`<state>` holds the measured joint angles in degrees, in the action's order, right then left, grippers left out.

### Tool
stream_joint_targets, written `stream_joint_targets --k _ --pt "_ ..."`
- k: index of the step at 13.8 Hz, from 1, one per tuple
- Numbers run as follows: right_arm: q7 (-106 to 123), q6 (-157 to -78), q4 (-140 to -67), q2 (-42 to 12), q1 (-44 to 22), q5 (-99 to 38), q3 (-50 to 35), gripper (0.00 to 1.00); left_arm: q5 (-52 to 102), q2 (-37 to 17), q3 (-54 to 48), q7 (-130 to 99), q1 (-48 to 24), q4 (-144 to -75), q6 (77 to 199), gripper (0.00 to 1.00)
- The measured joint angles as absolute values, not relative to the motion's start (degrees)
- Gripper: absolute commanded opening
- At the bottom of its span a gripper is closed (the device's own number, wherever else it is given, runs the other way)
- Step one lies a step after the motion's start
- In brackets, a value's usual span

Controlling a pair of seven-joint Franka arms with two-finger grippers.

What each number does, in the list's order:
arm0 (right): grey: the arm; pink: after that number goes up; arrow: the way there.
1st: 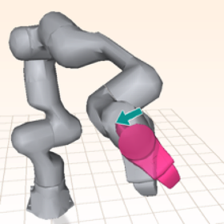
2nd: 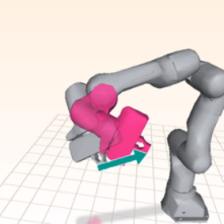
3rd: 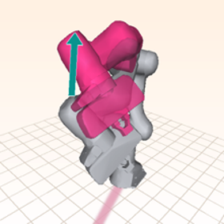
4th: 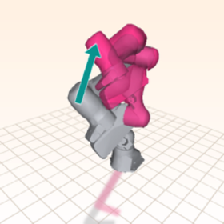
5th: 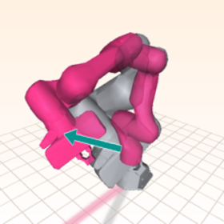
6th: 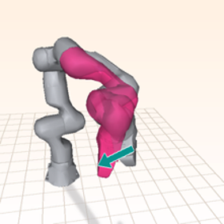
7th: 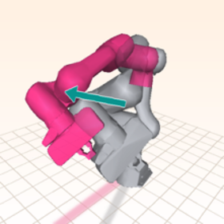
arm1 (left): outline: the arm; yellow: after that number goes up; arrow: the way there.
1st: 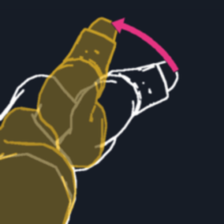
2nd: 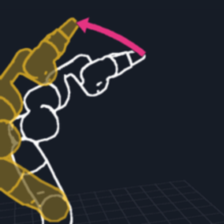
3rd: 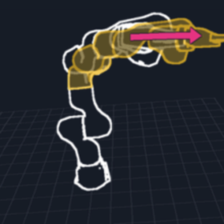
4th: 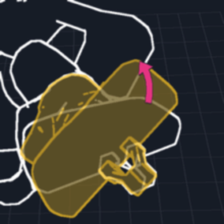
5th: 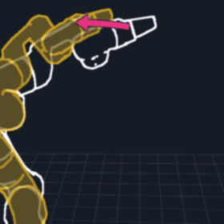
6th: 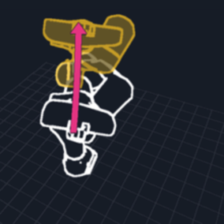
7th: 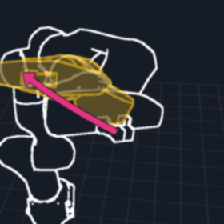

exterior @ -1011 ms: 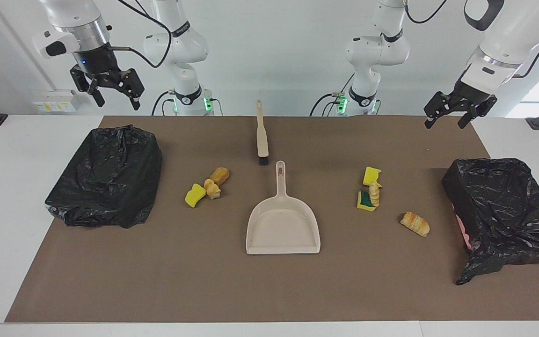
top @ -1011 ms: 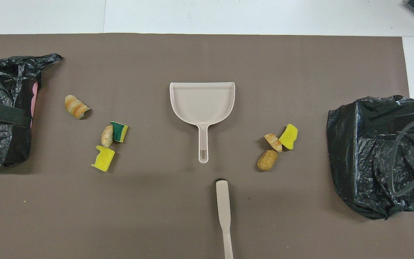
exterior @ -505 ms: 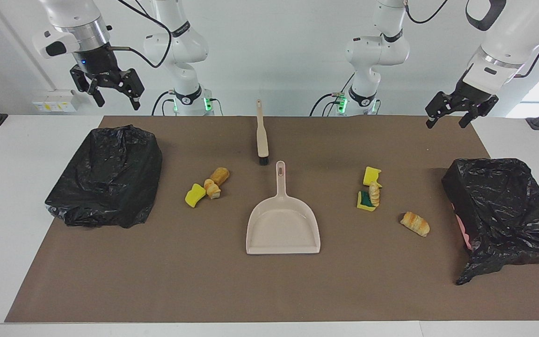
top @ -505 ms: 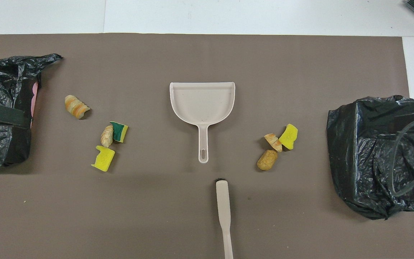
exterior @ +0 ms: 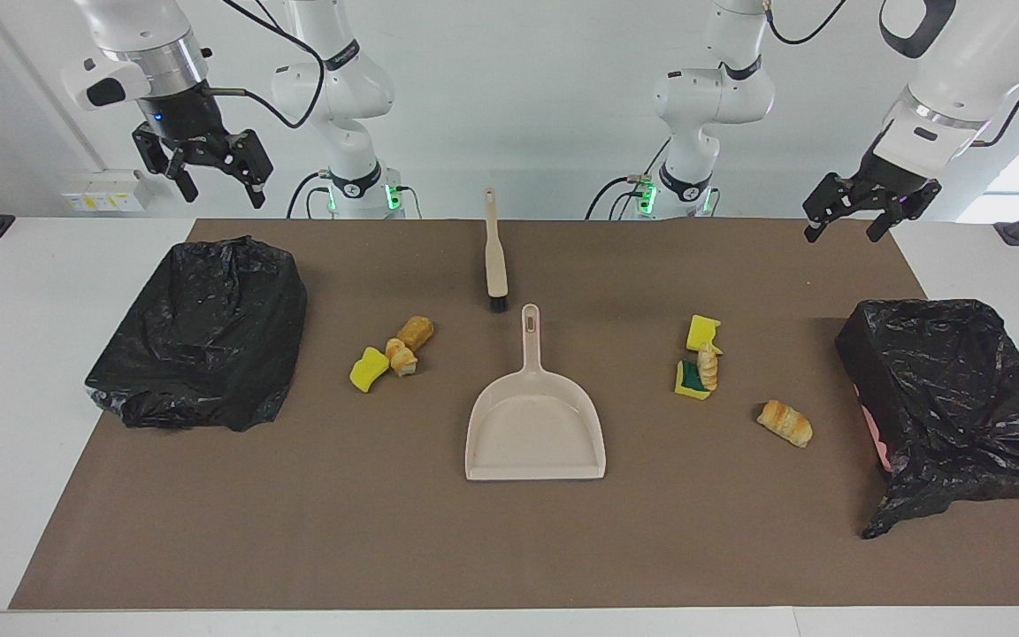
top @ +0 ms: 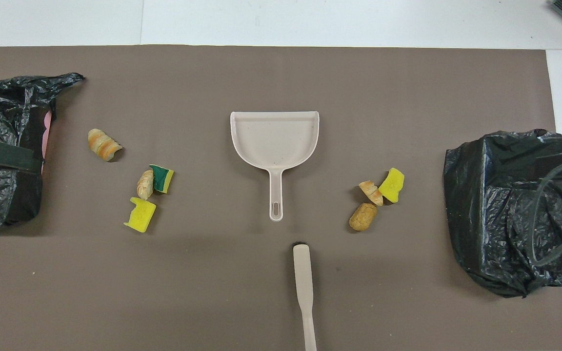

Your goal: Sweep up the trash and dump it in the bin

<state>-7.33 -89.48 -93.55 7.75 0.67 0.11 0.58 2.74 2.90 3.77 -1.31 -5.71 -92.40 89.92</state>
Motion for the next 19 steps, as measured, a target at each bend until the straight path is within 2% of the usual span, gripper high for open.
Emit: stream_joint_targets --k 19 --pt "-7.3 -89.5 -93.5 7.7 0.7 0.1 0.6 1.00 1.2 3.1 3.3 5.3 -5.7 -92.4 90.0 1.00"
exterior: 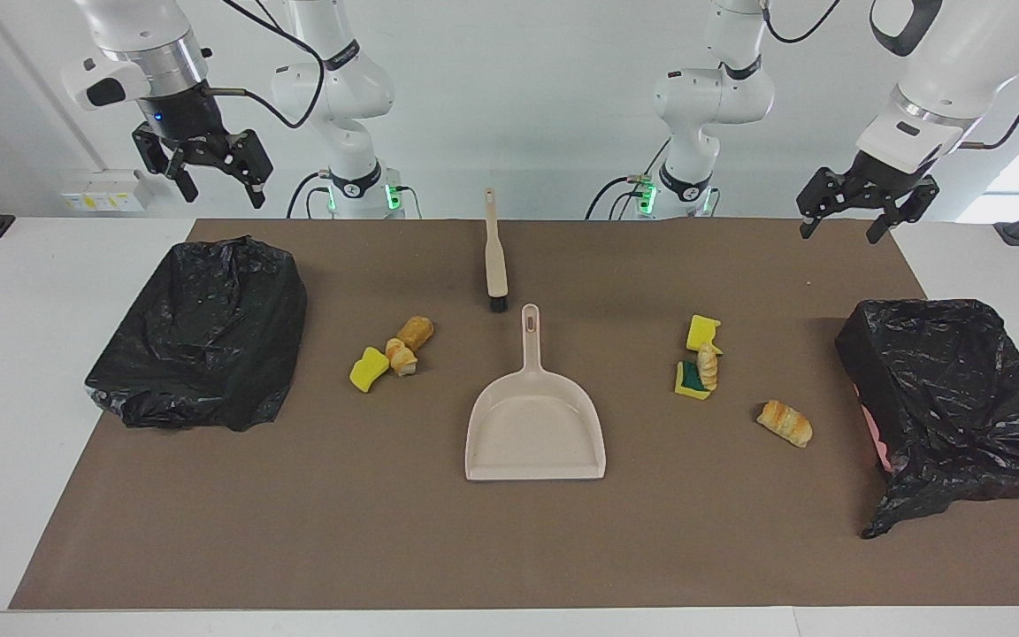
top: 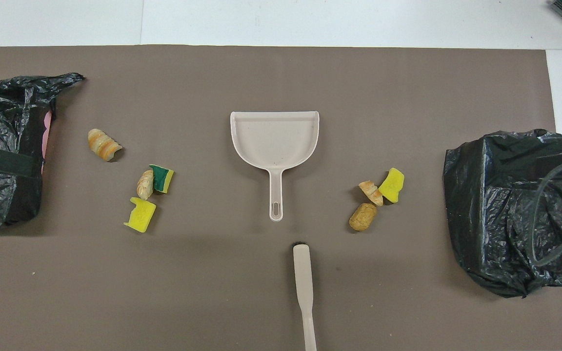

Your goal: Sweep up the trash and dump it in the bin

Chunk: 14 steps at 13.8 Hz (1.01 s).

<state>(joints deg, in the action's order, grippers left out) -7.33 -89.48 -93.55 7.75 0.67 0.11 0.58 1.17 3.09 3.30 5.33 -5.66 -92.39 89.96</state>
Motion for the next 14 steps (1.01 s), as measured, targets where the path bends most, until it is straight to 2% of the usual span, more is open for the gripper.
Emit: stream_joint_targets --k 9,14 --pt "-7.3 -89.5 -93.6 7.7 0.7 0.1 0.6 1.00 1.5 3.1 1.8 5.0 -6.6 -93.2 93.3 1.00" --pt "-7.3 -89.5 -93.7 7.7 0.7 0.1 0.6 1.00 3.7 3.4 1.2 4.4 -14.3 -102.5 105.0 1.00"
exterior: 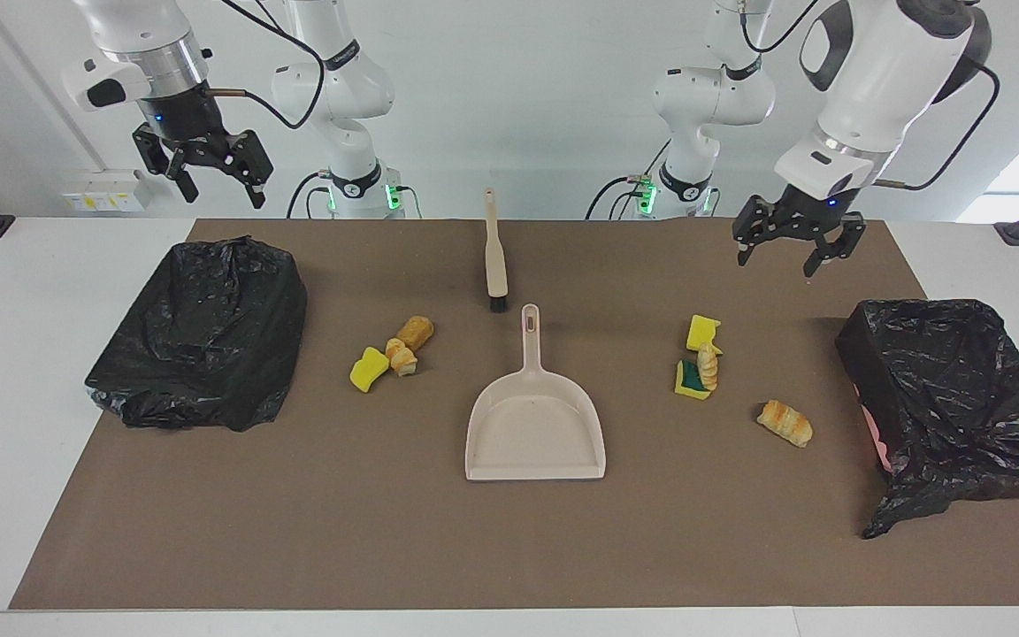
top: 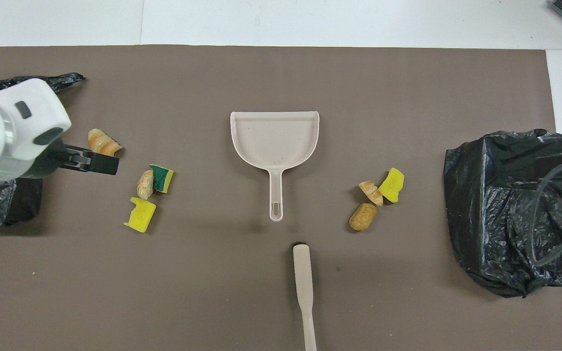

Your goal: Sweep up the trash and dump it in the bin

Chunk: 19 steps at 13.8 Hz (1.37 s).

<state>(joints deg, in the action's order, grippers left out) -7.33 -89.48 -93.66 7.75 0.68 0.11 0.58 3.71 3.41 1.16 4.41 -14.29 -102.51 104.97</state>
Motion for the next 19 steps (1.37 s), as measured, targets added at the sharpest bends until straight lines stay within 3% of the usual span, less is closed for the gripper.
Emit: stream_joint_targets --k 19 --pt "-7.3 -89.5 -93.8 7.7 0.7 0.1 0.6 1.00 3.8 5.9 0.5 -31.1 -56.7 -131.9 129.2 1.00"
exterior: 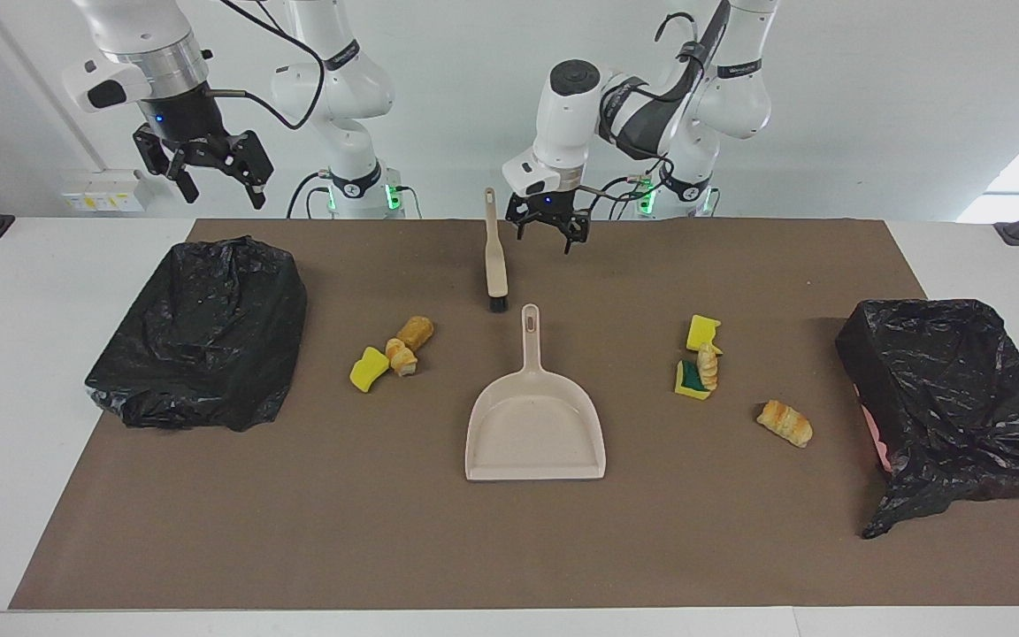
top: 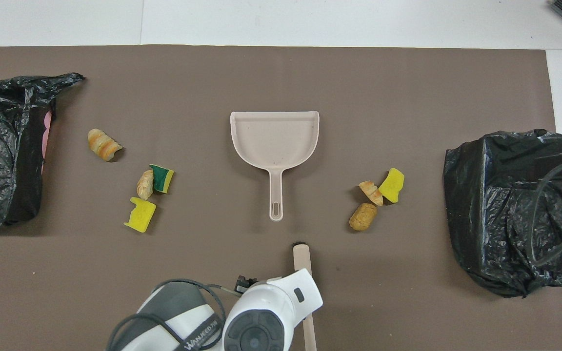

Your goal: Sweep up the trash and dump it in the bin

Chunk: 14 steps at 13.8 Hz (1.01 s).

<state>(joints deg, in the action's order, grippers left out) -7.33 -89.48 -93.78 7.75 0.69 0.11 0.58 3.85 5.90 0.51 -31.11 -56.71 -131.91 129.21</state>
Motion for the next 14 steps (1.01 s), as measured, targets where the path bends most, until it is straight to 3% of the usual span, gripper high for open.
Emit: stream_joint_targets --k 5,9,14 --pt "-7.3 -89.5 -93.8 7.7 0.7 0.1 0.6 1.00 3.8 3.3 0.4 -43.4 -66.0 -132.7 132.9 1.00" --pt "-7.3 -89.5 -93.8 7.7 0.7 0.1 0.6 1.00 3.4 -2.9 0.5 -47.0 -68.1 -132.3 136.1 1.00" --pt "-7.3 -89.5 -93.8 7.7 0.7 0.1 0.6 1.00 3.4 -3.4 0.8 -50.9 -68.1 -131.1 136.4 0.71"
